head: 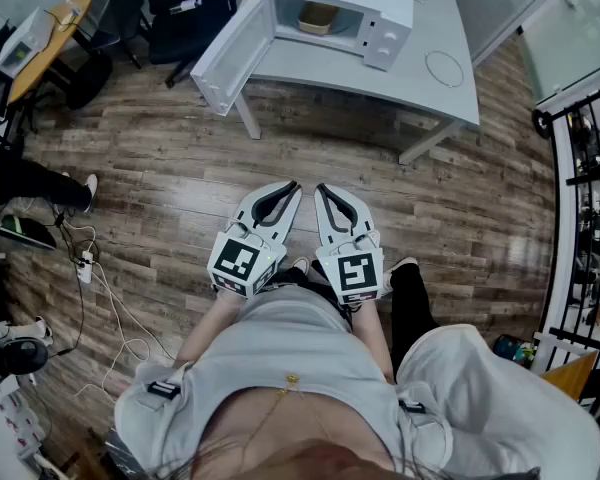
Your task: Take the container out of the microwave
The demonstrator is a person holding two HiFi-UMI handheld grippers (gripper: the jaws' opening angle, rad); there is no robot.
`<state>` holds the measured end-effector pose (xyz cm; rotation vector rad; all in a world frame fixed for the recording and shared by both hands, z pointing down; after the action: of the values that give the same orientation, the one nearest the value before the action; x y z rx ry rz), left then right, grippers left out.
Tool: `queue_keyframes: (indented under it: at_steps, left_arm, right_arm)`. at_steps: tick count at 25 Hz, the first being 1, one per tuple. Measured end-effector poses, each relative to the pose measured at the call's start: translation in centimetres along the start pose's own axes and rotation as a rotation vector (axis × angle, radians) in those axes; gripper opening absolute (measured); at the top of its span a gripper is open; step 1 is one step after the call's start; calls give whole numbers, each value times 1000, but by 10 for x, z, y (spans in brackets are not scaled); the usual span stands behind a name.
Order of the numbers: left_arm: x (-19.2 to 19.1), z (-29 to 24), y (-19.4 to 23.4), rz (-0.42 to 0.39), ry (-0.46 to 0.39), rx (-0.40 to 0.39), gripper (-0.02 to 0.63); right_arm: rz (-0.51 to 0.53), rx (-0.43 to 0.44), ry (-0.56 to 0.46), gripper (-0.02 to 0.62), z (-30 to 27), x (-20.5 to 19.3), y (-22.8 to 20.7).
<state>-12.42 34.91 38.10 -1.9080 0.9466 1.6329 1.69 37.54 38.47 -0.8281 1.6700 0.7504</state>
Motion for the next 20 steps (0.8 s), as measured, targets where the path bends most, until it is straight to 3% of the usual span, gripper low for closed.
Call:
queue_keyframes:
  at_steps: [13, 20]
  left_arm:
    - [-2, 6, 11, 57, -27, 11, 49]
    - [-8, -26, 45, 87, -12, -6, 77]
  right_arm:
    - [1, 7, 9, 23, -2, -3, 6]
    - [3, -1, 40, 72, -38, -6, -16]
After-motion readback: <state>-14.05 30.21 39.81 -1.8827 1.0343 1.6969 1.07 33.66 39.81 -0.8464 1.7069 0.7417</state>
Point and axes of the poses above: the fingertips, and each gripper's own axes: z backward along the fingers, y to its left, x out of its top, the point moved 9 cm from there along z, backward along the fingers, and after that the axes turned 8 degrees about x, right-handed, at the moved point
